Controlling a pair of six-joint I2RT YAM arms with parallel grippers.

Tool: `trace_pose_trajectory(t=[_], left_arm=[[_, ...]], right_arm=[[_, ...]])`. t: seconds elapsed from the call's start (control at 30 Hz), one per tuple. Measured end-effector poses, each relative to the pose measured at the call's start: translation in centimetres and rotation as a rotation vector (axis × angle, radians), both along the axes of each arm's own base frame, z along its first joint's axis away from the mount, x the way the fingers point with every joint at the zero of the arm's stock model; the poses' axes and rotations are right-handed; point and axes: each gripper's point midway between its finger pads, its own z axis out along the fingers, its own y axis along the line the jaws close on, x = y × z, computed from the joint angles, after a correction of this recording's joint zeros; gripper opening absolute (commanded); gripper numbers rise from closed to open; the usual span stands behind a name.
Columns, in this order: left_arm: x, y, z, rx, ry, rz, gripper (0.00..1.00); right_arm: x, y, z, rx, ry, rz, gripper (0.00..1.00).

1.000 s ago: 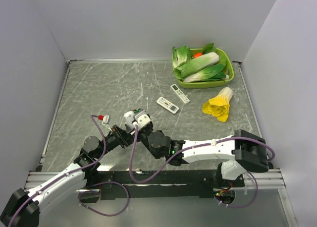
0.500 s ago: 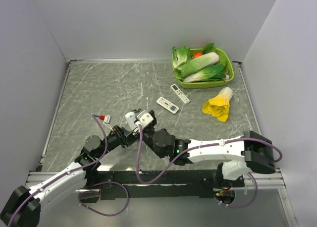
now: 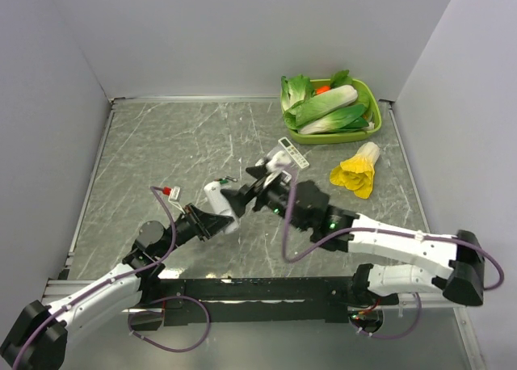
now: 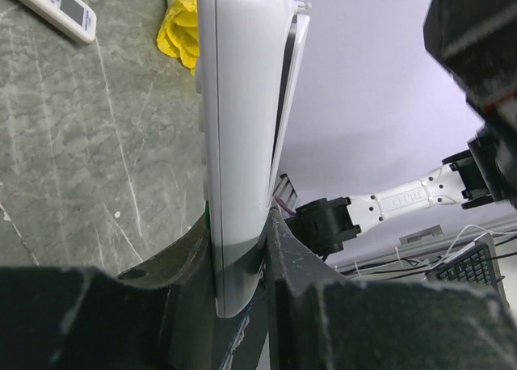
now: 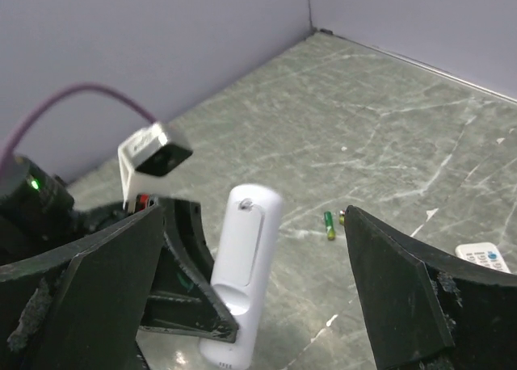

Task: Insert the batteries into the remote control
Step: Load the battery cover into the remote control.

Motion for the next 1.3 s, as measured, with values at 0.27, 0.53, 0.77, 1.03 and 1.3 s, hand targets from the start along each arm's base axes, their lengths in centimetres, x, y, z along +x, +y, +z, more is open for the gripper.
trace_pose_trajectory(t=[0.27, 0.53, 0.77, 1.03, 1.3], left_arm=[[-0.5, -0.2, 0.8, -0.019, -0.031, -0.032, 0.01], [-1.3, -0.5, 1.6, -0.038, -0.068, -0.081, 0.01], [-1.7, -0.7, 1.8, -0.041, -0.078, -0.103, 0.01], [-2.1, -0.8, 2.0, -0.045, -0.089, -0.125, 0.01], [-2.4, -1.0, 2.3, -0.054, -0.107, -0.146, 0.01]], right_arm=[[1.2, -1.1, 0.5, 0.145, 0.200, 0.187, 1.00], [-0.1, 1.9, -3.9, 0.135, 0.433, 0.378, 0.99], [-0.7, 3.3, -5.4, 0.157, 0.533, 0.469, 0.88], [-0.5, 4.1, -5.3, 0.215, 0.578, 0.534, 0.61], [0.0, 4.6, -5.8, 0.251, 0.613, 0.564, 0.14]])
